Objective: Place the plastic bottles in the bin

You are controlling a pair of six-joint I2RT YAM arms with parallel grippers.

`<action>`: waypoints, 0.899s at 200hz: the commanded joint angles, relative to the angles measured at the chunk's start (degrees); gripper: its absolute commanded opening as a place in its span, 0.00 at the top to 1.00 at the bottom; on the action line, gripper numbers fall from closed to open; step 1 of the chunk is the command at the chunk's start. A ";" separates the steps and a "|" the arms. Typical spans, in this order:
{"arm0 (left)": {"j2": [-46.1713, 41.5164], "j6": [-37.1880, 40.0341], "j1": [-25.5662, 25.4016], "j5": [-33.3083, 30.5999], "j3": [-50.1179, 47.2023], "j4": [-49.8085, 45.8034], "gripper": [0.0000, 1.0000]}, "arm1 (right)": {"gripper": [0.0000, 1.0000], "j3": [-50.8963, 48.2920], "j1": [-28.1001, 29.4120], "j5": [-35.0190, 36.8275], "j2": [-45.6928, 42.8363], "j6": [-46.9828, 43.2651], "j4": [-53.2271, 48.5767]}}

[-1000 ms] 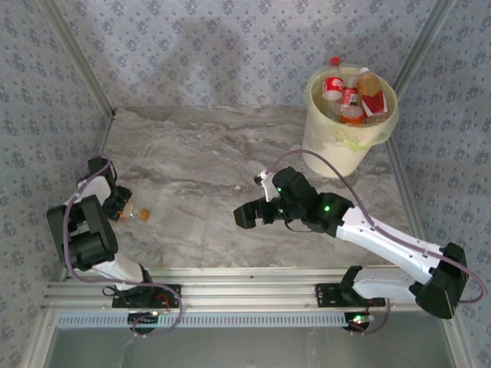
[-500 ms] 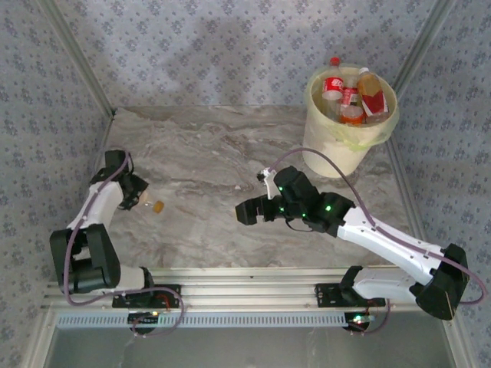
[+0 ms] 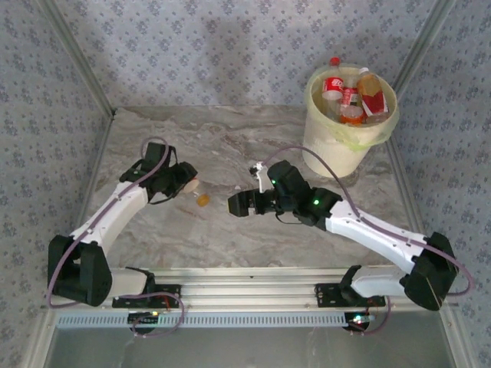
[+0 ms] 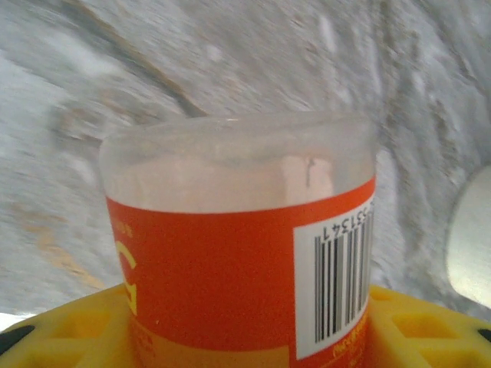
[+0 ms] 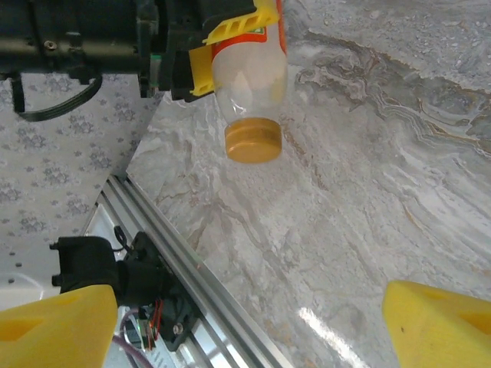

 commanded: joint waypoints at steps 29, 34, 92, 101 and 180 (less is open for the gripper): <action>0.49 -6.36 -5.33 0.68 3.65 4.98 0.52 | 0.13 2.66 1.25 1.92 3.08 2.93 0.66; 0.63 -6.57 -5.68 0.78 3.96 5.03 0.52 | 0.13 2.64 1.22 2.07 3.07 3.15 0.51; -0.92 -6.14 -7.84 -0.05 4.14 5.36 0.52 | 0.15 3.78 1.68 3.52 3.95 4.26 0.59; -0.62 -5.96 -7.94 0.50 4.42 5.23 0.52 | 0.16 3.71 1.77 3.41 4.01 4.44 0.97; -0.85 -8.39 -10.46 2.18 3.87 8.01 0.52 | 0.19 7.48 2.46 2.47 9.29 4.18 1.83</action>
